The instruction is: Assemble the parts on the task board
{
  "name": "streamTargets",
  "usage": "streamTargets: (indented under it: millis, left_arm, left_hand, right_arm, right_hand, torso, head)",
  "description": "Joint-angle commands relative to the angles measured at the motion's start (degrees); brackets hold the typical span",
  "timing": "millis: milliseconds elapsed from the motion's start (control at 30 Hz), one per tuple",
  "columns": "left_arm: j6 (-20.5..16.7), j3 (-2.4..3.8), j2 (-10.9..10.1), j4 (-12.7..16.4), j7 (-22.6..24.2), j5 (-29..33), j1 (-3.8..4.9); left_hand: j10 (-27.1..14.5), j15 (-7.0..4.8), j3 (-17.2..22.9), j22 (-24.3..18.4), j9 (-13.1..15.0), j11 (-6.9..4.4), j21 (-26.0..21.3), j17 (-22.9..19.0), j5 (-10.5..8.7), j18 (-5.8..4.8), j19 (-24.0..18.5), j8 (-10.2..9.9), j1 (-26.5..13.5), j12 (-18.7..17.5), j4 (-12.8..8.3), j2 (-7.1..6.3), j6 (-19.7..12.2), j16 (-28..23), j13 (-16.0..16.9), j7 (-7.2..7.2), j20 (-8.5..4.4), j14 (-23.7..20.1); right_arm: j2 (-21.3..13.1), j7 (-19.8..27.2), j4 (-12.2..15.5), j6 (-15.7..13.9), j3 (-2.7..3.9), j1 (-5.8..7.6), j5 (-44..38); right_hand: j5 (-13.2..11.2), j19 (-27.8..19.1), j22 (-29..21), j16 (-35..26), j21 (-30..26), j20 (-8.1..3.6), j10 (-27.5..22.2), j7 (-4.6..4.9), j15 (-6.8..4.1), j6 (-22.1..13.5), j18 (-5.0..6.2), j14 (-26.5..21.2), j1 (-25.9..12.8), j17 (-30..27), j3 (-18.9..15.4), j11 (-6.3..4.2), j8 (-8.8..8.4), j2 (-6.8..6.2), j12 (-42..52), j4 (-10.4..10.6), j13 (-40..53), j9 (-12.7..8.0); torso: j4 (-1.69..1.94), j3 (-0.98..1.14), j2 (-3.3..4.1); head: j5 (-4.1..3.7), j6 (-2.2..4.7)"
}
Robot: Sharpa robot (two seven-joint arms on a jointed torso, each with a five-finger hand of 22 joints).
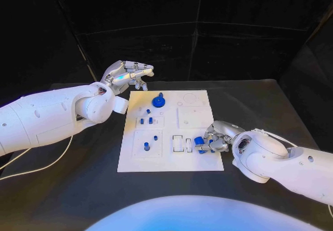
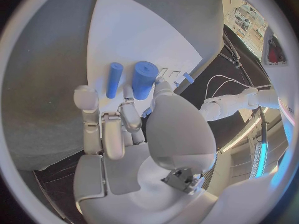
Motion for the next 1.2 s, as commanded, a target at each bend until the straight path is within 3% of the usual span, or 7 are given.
streamTargets:
  millis: [33,333,600,867,1000,1200]
  left_arm:
    - [0.75,0.04,-0.06,0.13,0.05,0.39,0.07]
    - [0.85,0.04,-0.07,0.16,-0.08,0.39,0.07]
    - [0.89,0.04,-0.15,0.19,-0.15,0.39,0.07]
    - [1.06,0.03,-0.10,0.13,-0.28,0.39,0.07]
    - [1.10,0.03,-0.04,0.10,-0.29,0.39,0.07]
    - [1.12,0.03,0.02,0.17,-0.33,0.39,0.07]
  left_hand:
    - [-0.25,0.09,-0.28,-0.07,-0.06,-0.07,-0.40,-0.06,0.17,0.80,-0.07,0.31,-0.03,0.21,-0.03,0.48,-0.42,0.07,0.06,0.14,0.32,-0.42]
    - [-0.34,0.10,-0.40,-0.11,-0.07,-0.06,-0.44,0.00,0.17,0.80,-0.05,0.34,0.05,0.30,-0.03,0.51,-0.47,0.15,0.07,0.15,0.33,-0.41]
    - [-0.34,0.10,-0.40,-0.11,-0.07,-0.06,-0.44,0.00,0.17,0.80,-0.05,0.34,0.05,0.30,-0.03,0.51,-0.47,0.15,0.07,0.15,0.33,-0.41]
    - [-0.34,0.10,-0.40,-0.11,-0.07,-0.06,-0.44,0.00,0.17,0.80,-0.05,0.34,0.05,0.30,-0.03,0.51,-0.47,0.15,0.07,0.15,0.33,-0.41]
    - [-0.34,0.10,-0.40,-0.11,-0.07,-0.06,-0.44,0.00,0.17,0.80,-0.05,0.34,0.05,0.30,-0.03,0.51,-0.47,0.15,0.07,0.15,0.33,-0.41]
    - [-0.34,0.10,-0.40,-0.11,-0.07,-0.06,-0.44,0.00,0.17,0.80,-0.05,0.34,0.05,0.30,-0.03,0.51,-0.47,0.15,0.07,0.15,0.33,-0.41]
  right_arm:
    - [0.29,-0.58,-0.42,1.88,-0.16,-0.29,-1.55]
    - [0.66,-0.81,-0.53,0.71,-0.16,-0.39,-2.20]
    - [-0.11,1.98,1.23,-7.85,-0.14,-0.41,1.14]
    - [-1.12,5.51,3.76,-14.82,-0.11,-0.39,4.68]
    - [-0.86,5.82,4.04,-14.69,-0.09,-0.37,5.74]
    - [1.49,4.21,2.64,-9.34,-0.09,-0.34,7.22]
  right_hand:
    - [0.47,0.54,0.54,0.34,0.40,0.03,0.76,-0.56,-0.39,-0.05,-0.45,4.54,1.43,7.71,0.04,-0.02,0.48,0.44,0.73,-0.53,1.10,0.20]
    - [3.04,0.98,1.62,0.74,0.98,-0.14,3.00,-0.81,-0.58,0.31,-0.60,4.68,4.41,8.61,0.11,-0.26,1.94,2.25,3.11,-1.82,5.05,0.82]
    - [7.64,1.86,3.47,1.27,2.02,-0.41,4.85,-1.21,-0.89,0.86,-0.88,4.92,4.94,9.84,-0.58,-0.64,2.80,3.14,4.85,-1.96,8.08,1.26]
    - [8.46,2.10,3.97,1.45,2.32,-0.53,5.40,-1.44,-1.03,1.33,-0.95,5.00,5.06,10.27,-0.70,-0.83,3.13,3.63,5.33,-1.89,8.93,1.45]
    - [8.52,2.10,3.97,1.47,2.34,-0.55,5.43,-1.45,-1.05,1.37,-0.95,5.01,4.96,10.32,-0.78,-0.85,3.17,3.67,5.34,-1.81,8.97,1.48]
    - [6.85,2.01,3.89,1.40,2.34,-0.61,5.27,-1.45,-1.07,1.34,-0.95,4.96,3.48,10.14,-1.81,-0.84,3.22,3.90,5.04,-0.77,8.72,1.63]
  torso:
    - [-0.06,0.01,-0.01]
    - [-0.07,-0.01,-0.10]
    - [-0.06,-0.02,-0.13]
    - [0.04,-0.07,-0.07]
    - [0.07,-0.11,-0.05]
    - [0.03,-0.11,0.07]
  head:
    - [0.10,-0.11]
    - [0.24,-0.20]
    - [0.20,-0.10]
    - [0.11,0.13]
    - [0.08,0.24]
    - [0.27,0.17]
